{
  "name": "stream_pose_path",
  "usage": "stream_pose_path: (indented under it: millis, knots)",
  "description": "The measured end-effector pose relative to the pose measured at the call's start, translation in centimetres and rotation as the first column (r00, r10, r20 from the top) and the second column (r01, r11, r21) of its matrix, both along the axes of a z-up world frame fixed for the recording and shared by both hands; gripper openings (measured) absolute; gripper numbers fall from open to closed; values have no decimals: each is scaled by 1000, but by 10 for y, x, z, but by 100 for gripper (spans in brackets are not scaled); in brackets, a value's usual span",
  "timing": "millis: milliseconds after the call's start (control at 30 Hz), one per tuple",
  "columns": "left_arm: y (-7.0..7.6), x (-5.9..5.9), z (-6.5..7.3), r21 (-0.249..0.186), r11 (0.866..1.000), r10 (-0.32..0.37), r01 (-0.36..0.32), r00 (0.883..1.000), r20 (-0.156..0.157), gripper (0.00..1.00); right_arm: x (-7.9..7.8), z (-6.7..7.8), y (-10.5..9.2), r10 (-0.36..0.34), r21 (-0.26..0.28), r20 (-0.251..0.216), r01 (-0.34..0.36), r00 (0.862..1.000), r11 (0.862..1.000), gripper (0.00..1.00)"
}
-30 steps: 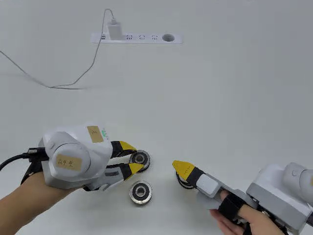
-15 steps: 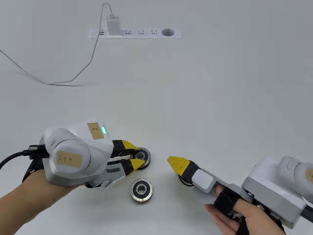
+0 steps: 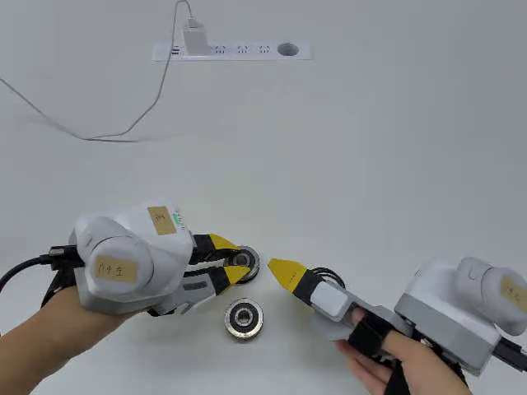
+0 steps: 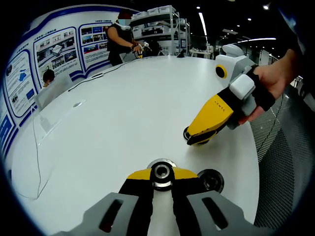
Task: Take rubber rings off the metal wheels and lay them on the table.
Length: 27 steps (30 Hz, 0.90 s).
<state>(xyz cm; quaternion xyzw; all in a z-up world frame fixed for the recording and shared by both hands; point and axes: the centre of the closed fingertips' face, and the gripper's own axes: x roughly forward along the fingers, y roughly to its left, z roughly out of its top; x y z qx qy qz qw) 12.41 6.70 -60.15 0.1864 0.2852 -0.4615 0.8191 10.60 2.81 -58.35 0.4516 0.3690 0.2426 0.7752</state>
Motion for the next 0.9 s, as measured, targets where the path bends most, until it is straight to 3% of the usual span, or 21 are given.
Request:
stream_pose_path:
  millis: [200, 500, 900]
  knots:
    - [0, 0, -1, -6, 1000, -1, 1, 1000, 2, 14, 6, 6, 17, 31, 7, 40, -31, 999, 999, 45]
    - [-1, -1, 0, -8, 1000, -14, 14, 1000, 2, 13, 13, -1, 31, 62, 19, 23, -63, 998, 998, 48]
    - [-2, -1, -1, -10, 1000, -20, 20, 1000, 0, 13, 10, -6, 36, 76, 23, -10, -76, 997, 997, 49]
